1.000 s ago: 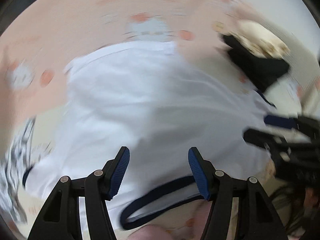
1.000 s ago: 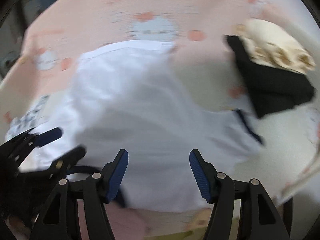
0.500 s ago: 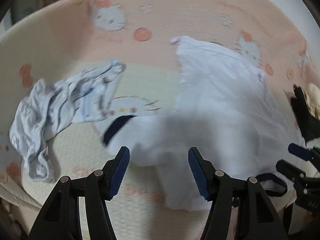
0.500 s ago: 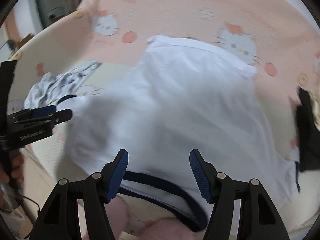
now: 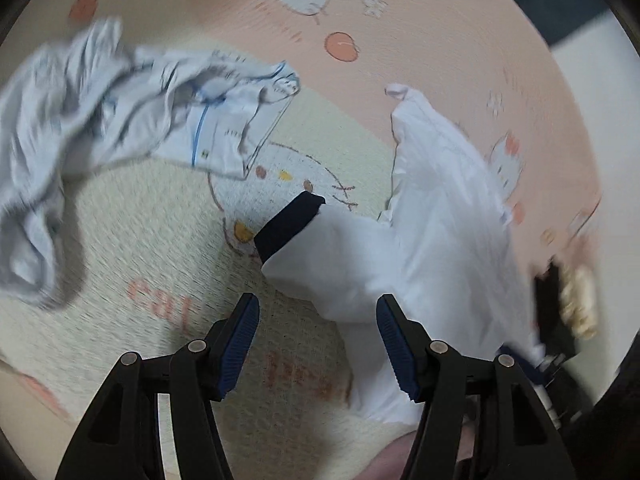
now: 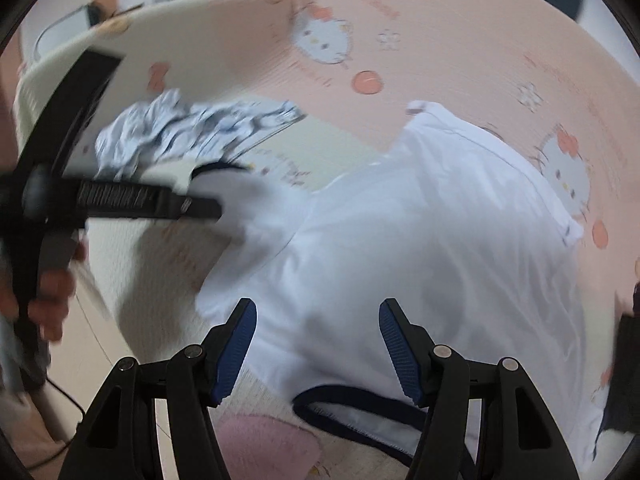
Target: Fold clothes
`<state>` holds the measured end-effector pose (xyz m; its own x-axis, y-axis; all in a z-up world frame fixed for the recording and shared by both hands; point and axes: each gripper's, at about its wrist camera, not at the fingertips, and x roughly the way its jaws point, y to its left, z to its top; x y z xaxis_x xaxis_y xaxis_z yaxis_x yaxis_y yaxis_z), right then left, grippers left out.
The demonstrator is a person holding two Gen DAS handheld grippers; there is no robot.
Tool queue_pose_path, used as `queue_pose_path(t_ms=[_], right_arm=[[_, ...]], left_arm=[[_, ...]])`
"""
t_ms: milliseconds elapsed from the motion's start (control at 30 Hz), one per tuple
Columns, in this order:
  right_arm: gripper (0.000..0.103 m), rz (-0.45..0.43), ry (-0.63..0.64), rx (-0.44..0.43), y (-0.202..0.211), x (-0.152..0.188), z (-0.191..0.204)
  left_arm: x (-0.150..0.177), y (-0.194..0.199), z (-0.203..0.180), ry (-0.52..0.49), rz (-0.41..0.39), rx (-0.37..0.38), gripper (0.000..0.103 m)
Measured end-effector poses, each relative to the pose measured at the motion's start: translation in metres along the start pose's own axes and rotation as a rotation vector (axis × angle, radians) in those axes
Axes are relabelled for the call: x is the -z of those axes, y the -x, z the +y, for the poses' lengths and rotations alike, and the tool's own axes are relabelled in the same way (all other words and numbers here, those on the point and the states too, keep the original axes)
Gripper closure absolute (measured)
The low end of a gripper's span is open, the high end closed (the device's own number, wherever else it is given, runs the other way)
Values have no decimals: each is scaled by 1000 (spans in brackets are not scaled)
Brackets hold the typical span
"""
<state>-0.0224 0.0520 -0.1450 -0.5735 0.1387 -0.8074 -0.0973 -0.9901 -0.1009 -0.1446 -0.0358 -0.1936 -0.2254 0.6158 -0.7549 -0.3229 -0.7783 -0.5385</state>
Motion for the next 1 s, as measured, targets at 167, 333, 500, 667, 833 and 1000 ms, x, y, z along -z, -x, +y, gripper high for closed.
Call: queue_pose_path(t_ms=[167, 333, 500, 667, 833, 1000], right_arm=[[40, 23, 103, 11, -7, 17, 24], [40, -2, 211, 77, -14, 25, 41], [40, -13, 243, 91, -25, 28, 47], [40, -10, 269, 108, -36, 30, 52], [40, -17, 304, 119, -37, 32, 61], [40, -37, 333, 110, -36, 28, 70]], left_arm=[[2, -8, 11, 76, -23, 95, 45], [1, -12, 14, 160, -59, 156, 45], [-6, -17, 3, 92, -66, 136, 46], [-7, -18, 4, 53, -77, 97, 58], [-7, -14, 7, 0, -64, 75, 61], [-9, -14, 1, -74, -39, 34, 60]])
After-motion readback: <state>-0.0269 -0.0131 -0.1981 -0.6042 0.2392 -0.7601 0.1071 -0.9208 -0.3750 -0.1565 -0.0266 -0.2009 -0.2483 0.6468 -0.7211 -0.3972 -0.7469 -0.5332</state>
